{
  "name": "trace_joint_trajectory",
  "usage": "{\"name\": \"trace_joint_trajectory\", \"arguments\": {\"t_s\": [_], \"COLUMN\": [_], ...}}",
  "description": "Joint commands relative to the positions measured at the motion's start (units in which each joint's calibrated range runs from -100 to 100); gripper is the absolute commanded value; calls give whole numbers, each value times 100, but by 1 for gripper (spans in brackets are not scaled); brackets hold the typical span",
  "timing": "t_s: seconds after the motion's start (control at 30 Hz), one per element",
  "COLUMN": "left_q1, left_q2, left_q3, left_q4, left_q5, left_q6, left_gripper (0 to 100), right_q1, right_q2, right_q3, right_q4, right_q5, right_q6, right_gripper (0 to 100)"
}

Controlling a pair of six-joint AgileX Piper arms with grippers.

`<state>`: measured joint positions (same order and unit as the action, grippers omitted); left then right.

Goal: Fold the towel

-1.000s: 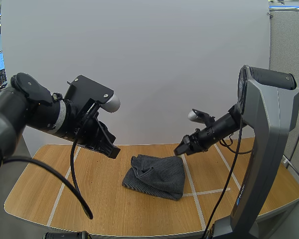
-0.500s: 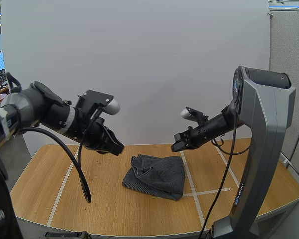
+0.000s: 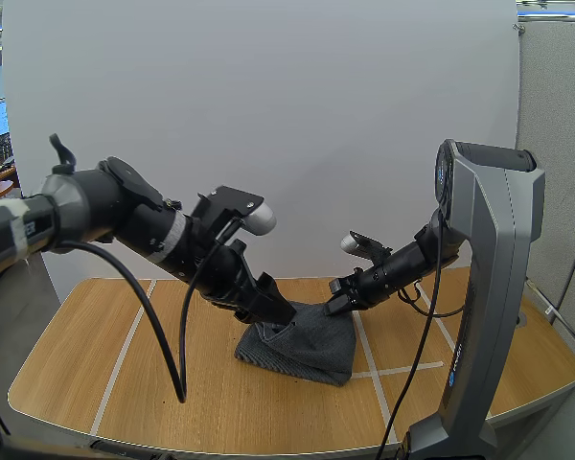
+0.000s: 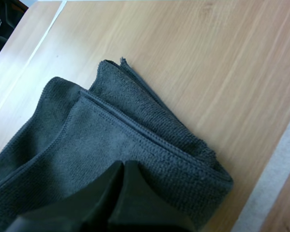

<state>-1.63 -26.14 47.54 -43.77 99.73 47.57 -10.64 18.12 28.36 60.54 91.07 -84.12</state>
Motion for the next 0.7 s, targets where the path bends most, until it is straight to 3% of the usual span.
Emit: {"name": "trace_joint_trajectory", "arguments": {"t_s": [0.0, 0.33, 0.67], "left_q1": [-65, -65, -65], "left_q2": [448, 1451, 1788], "left_q3": [39, 39, -4], "left_q4": [-70, 107, -105], "left_q5": [27, 27, -950], "left_q6": [-7, 447, 928], "left_gripper": [100, 100, 100], "right_q1": [-1, -1, -1], "right_q2": [-20, 37, 37], "right_q3": [-9, -9, -9], "right_q4": [10, -30, -30], "right_q5": [-22, -41, -41], "right_q6": [-101, -109, -109], "right_gripper": [0, 0, 0]}}
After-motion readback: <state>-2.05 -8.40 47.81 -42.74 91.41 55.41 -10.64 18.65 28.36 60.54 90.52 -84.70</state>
